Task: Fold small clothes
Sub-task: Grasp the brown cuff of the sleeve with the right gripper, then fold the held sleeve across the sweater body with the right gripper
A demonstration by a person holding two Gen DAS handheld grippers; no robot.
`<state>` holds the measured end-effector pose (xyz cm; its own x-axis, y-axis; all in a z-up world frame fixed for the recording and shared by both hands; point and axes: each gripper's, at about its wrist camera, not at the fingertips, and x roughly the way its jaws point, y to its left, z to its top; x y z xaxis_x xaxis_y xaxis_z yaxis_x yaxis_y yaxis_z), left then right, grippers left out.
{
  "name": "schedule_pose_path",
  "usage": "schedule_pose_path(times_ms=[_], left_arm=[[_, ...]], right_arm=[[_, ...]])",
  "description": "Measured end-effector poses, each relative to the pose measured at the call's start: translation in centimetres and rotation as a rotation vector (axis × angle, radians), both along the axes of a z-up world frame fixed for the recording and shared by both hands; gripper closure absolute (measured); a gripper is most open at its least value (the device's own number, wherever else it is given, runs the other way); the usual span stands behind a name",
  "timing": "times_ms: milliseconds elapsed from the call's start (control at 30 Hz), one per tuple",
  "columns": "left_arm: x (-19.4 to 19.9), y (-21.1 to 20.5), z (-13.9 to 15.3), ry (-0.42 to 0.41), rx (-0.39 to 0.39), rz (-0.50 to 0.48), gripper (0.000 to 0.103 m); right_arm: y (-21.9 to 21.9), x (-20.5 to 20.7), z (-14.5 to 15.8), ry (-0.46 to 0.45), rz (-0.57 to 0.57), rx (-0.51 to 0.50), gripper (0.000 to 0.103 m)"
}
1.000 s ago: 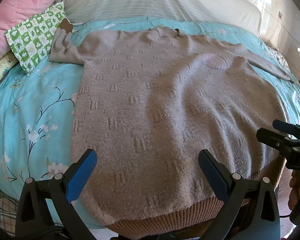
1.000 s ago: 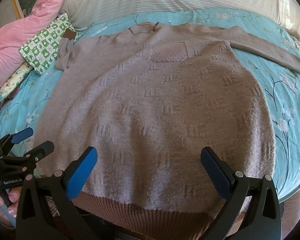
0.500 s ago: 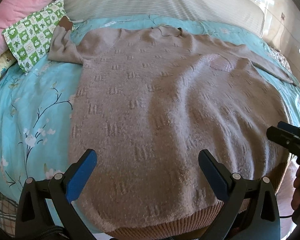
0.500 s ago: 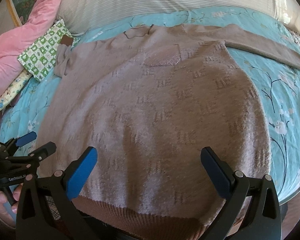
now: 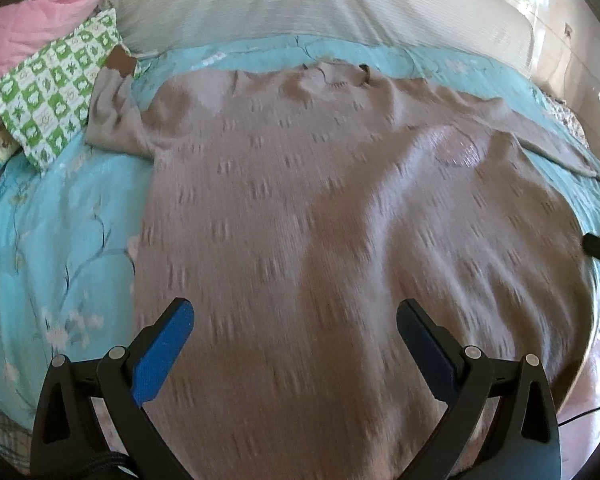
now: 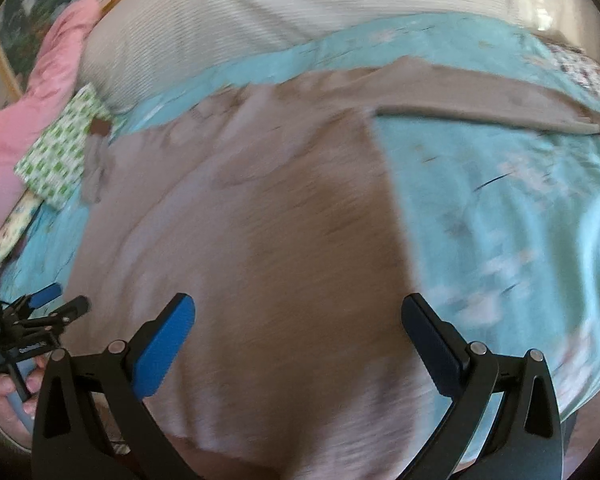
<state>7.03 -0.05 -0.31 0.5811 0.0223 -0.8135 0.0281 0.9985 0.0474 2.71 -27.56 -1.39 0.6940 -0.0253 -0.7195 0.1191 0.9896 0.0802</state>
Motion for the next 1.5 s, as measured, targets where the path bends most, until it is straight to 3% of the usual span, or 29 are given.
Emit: schedule_pose_path(times_ms=[100, 533, 667, 867, 933, 1067, 1100, 1300, 1500], left_arm=[[2.3, 0.5, 0.3, 0.004, -0.020, 0.002, 0.001], [12.8, 2.4, 1.1, 0.011, -0.101, 0.033, 0.001], [15.1, 2.5, 0.8, 0.011, -0.058, 0.049, 0.001], [17.1, 2.8, 0.0, 0.014, -0.061, 0.074, 0.001], [17.5, 2.8, -0.4, 0.020, -0.060, 0.078, 0.001], [17.7, 2.8, -1.0, 0.026, -0.063, 0.071, 0.001], [17.6, 2.8, -1.1, 0.025, -0.066, 0.070, 0.001], [16.6, 3.6, -0.7, 0.018, -0.099, 0.071, 0.001], [14.9, 4.5, -0.7, 0.021, -0.136, 0.063, 0.001]], right_arm=[[-4.0, 0.3, 1.7, -0.038, -0.089, -0.008, 0.000], [-25.8, 2.5, 7.2, -0.153, -0.502, 0.194, 0.004], [-30.0, 3.6, 8.4, -0.163, -0.563, 0.185, 0.005], [-34.2, 5.3, 8.0, -0.147, -0.670, 0.202, 0.028], [-34.7, 5.1, 8.3, -0.155, -0.684, 0.162, 0.037], [-34.0, 6.6, 8.7, -0.156, -0.671, 0.132, 0.089], [-33.1, 7.1, 9.1, -0.162, -0.644, 0.122, 0.095], [-24.4, 10.5, 11.1, -0.204, -0.422, 0.091, 0.096], [-11.5, 14.4, 11.0, -0.182, -0.093, 0.170, 0.096]])
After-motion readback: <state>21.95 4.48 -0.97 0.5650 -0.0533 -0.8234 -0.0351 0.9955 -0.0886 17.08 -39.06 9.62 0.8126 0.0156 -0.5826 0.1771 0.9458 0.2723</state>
